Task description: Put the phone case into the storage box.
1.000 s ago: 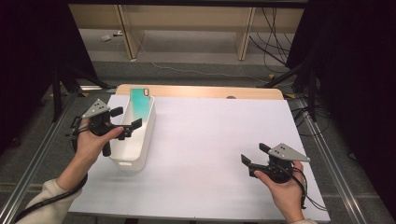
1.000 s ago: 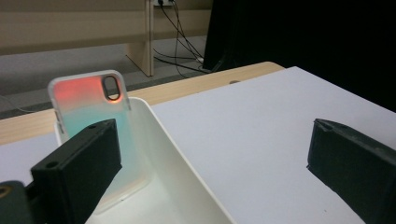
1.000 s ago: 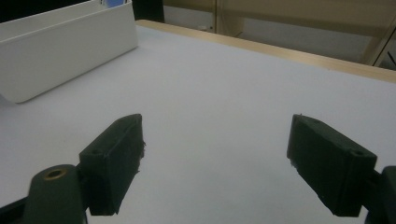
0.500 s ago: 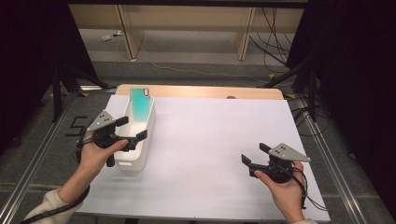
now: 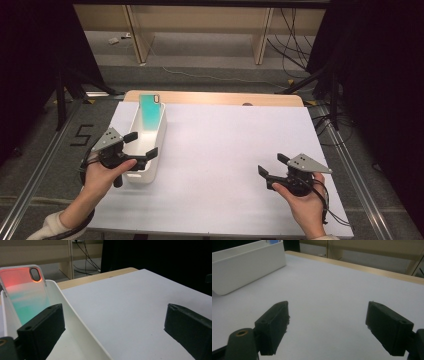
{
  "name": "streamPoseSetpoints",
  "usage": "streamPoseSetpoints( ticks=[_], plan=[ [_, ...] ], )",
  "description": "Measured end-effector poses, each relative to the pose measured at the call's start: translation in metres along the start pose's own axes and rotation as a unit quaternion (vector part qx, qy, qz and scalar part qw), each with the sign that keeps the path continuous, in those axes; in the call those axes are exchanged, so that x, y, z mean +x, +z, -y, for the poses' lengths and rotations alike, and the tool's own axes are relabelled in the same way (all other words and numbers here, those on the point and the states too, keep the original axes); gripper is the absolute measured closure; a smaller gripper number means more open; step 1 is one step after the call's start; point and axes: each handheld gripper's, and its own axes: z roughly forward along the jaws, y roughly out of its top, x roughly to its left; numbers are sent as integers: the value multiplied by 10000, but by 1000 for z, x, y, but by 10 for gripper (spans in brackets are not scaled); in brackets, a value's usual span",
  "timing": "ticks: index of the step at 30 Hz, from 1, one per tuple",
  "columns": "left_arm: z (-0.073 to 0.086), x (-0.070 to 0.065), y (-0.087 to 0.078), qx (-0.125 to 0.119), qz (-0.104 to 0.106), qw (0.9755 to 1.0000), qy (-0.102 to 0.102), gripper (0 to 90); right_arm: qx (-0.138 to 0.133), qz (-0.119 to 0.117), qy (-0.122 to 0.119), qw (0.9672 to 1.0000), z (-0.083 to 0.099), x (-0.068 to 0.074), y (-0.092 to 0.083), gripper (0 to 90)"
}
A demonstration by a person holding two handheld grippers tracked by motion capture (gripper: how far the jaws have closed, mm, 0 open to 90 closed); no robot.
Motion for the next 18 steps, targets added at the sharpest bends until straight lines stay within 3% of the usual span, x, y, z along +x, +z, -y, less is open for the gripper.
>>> streamPoseSetpoints(
  ticks=[8,18],
  plan=[
    [3,-8,-3,-4,106,9999,47,23,0,-18,-9,10000,0,0,0,200],
    [10,-16,-7,-17,69,9998,168,28,-1,-17,-9,10000,0,0,0,200]
  ],
)
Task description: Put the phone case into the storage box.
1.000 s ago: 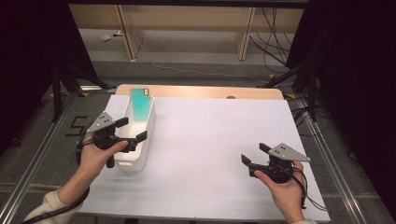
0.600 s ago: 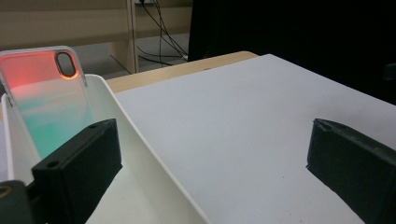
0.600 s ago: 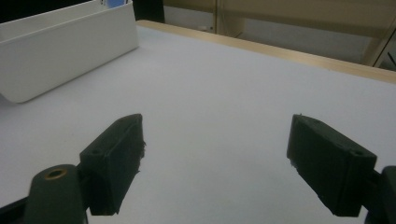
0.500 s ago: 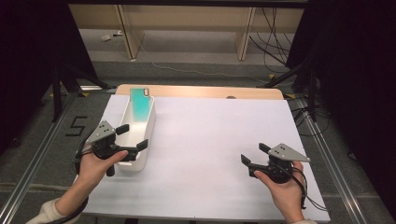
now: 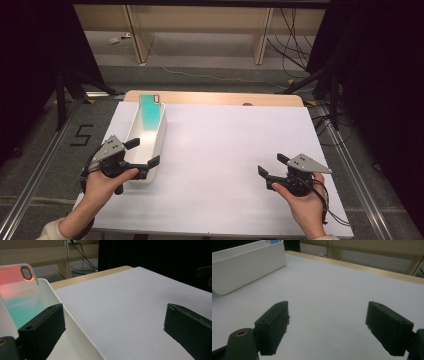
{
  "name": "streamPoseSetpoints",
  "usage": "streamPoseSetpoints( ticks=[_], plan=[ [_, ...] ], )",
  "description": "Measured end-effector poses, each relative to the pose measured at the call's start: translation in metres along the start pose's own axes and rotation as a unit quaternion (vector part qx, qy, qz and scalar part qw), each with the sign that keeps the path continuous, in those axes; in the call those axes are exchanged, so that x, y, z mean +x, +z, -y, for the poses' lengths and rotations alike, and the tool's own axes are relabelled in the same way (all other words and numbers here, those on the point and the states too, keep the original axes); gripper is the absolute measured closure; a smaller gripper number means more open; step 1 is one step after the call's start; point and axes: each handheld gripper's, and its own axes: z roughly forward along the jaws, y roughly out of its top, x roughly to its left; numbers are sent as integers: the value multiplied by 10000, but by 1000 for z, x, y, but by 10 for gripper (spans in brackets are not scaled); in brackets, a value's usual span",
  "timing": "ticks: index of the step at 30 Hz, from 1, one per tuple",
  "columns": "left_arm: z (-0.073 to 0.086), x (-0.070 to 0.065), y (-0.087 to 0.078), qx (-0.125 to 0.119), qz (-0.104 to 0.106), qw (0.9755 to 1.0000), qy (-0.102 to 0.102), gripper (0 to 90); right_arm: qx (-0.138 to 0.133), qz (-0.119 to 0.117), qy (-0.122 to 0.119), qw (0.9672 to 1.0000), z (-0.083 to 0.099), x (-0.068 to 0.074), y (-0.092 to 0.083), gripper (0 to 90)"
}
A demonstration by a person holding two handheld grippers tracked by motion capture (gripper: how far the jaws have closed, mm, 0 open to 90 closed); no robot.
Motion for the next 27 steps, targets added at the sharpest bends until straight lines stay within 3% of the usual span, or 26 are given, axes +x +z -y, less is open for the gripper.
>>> streamPoseSetpoints(
  ticks=[9,22,27],
  plan=[
    [7,-7,0,-80,145,9999,-3,27,77,40,-29,10000,0,0,-1,199],
    [13,-13,2,-97,257,9994,196,25,69,22,-44,10000,0,0,-1,199],
    [15,-15,1,-169,206,9992,291,26,81,22,-48,10000,0,0,-1,199]
  ],
)
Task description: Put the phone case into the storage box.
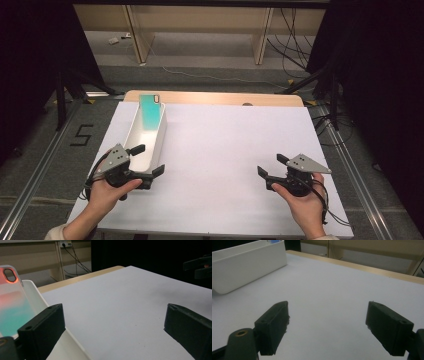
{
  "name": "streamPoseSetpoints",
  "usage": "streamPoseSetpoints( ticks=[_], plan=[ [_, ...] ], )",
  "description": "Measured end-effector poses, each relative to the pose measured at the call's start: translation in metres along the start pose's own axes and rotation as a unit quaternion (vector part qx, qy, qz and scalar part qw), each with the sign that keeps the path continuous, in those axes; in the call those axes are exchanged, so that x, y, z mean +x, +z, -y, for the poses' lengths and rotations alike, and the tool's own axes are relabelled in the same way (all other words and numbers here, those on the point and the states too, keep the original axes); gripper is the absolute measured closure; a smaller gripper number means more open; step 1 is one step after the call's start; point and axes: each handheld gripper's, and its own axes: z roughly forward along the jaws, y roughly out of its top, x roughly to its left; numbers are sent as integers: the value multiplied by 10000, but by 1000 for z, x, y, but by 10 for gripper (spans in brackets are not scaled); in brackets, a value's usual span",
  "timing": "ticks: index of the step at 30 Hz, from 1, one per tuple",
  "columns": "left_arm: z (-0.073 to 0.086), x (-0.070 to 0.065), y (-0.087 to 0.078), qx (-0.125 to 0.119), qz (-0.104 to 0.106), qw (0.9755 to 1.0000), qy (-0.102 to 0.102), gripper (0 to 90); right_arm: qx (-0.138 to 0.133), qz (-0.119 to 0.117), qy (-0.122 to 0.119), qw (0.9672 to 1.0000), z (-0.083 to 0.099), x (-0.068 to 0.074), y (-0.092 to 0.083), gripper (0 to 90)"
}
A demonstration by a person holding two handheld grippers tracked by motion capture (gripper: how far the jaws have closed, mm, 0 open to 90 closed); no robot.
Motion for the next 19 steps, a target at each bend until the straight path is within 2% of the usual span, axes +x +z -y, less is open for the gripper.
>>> streamPoseSetpoints(
  ticks=[1,5,7,10,11,12,13,19],
  plan=[
    [0,-1,0,6,2,10000,30,26,-86,-30,-16,10000,1,0,2,199],
    [3,-1,1,18,54,10000,17,26,-51,29,-56,10000,1,-1,1,198],
    [4,-2,1,42,20,10000,29,26,-91,-31,-27,10000,2,-1,2,197],
    [5,-2,1,26,1,10000,35,26,-42,-31,6,10000,2,-1,2,197],
    [5,-2,1,28,1,10000,37,27,133,8,-22,9999,2,-1,-1,197],
    [6,-3,1,19,-6,10000,29,26,-62,-27,-11,10000,3,-2,3,197],
    [6,-4,0,40,-9,10000,55,27,107,22,-34,9999,3,-2,0,197],
    [8,-6,1,44,28,9999,103,27,121,40,-41,9999,3,-2,0,197]
  ],
)
